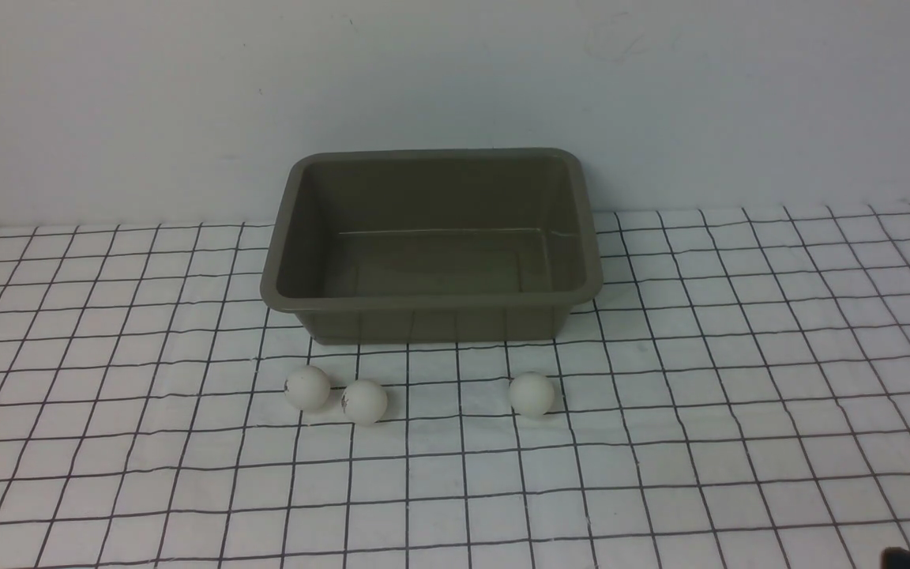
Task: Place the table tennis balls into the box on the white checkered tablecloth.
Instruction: 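Reach for and grasp a ping pong ball on the table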
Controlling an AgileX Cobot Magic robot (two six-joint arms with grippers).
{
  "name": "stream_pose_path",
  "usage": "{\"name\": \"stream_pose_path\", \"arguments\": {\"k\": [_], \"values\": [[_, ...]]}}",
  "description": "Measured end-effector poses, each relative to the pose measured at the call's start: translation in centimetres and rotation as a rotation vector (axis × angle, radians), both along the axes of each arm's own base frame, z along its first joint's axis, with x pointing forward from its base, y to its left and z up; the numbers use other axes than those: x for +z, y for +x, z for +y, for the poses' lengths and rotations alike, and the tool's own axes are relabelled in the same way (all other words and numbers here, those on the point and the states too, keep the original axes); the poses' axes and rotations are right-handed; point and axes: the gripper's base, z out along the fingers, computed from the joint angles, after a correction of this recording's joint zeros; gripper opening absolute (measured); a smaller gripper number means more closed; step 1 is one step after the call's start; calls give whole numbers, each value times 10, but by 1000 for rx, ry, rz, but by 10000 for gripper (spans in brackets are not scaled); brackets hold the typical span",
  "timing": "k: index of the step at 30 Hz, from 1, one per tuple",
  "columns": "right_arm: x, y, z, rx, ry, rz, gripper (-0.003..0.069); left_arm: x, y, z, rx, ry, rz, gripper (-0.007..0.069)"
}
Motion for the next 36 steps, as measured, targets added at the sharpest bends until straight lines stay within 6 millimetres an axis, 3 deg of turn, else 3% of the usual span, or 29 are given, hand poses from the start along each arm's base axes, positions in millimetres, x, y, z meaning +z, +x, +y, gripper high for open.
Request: {"name": "stream_pose_path", "arguments": {"k": [2, 6, 11, 19, 23, 25, 31, 36], "values": [[-2, 11, 4, 69, -12, 28, 503, 12, 2, -5, -58, -7, 28, 424], [-5, 28, 8, 161, -55, 56, 503, 16, 18, -17, -184, -55, 168, 484], [4, 54, 9, 209, -86, 113, 503, 12, 43, -30, -363, 26, 279, 478], [20, 112, 12, 272, -129, 197, 503, 11, 61, -38, -500, 147, 256, 447], [7, 145, 30, 353, -158, 253, 503, 13, 66, -36, -473, 174, 225, 447], [-8, 157, 50, 409, -195, 275, 503, 13, 68, -35, -467, 174, 226, 447], [-48, 185, 82, 394, -275, 287, 503, 11, 70, -36, -470, 168, 237, 447], [-66, 206, 104, 380, -272, 350, 503, 9, 72, -36, -477, 158, 258, 447]]}}
